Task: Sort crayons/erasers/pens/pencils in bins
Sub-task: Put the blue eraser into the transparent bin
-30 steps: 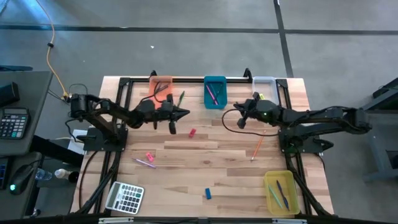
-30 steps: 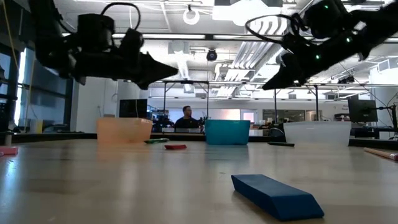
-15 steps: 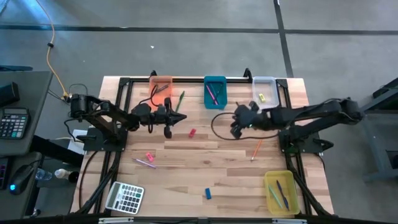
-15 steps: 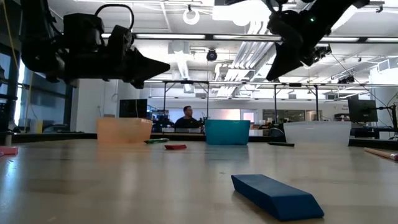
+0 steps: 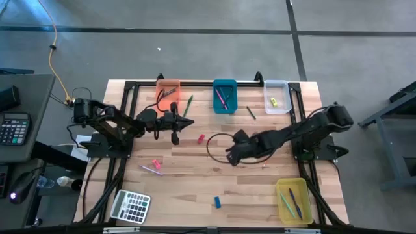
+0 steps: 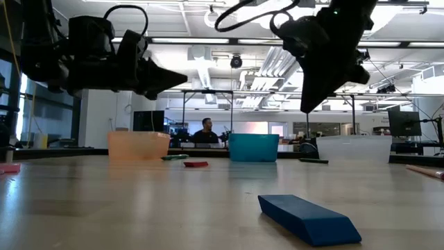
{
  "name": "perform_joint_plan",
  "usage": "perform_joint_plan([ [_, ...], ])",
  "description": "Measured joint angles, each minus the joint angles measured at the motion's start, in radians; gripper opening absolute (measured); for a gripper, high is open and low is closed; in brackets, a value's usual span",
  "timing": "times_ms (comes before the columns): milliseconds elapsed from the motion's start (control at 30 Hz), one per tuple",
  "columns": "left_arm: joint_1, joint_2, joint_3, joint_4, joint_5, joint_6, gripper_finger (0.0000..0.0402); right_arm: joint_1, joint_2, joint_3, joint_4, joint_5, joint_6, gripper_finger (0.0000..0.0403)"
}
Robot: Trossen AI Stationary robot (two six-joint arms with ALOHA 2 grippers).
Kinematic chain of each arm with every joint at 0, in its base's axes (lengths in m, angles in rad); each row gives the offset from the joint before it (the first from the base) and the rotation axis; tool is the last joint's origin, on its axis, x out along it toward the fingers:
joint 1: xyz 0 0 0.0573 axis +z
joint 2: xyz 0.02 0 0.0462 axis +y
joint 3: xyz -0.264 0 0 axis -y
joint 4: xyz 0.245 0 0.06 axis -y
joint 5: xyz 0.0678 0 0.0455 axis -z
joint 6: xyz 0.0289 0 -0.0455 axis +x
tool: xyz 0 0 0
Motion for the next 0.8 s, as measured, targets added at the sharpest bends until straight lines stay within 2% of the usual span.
perform_joint_plan([
  [167, 0.005, 0.001, -0.066, 0.061, -0.081, 0.012, 0.0000, 0.061, 0.109, 0.106, -0.028, -0.044, 0.160, 0.0000],
  [433, -0.015, 0.001, -0.128, 0.090, -0.081, 0.002, 0.0000, 0.152, 0.301, 0.298, -0.038, -0.194, 0.373, 0.0006],
  [567, -0.048, 0.001, -0.146, 0.090, -0.081, 0.000, 0.0000, 0.201, 0.412, 0.434, -0.059, -0.232, 0.469, 0.0040],
  [800, -0.120, 0.001, -0.178, 0.098, -0.103, 0.000, 0.0000, 0.264, 0.594, 0.702, -0.208, -0.234, 0.627, 0.0134],
])
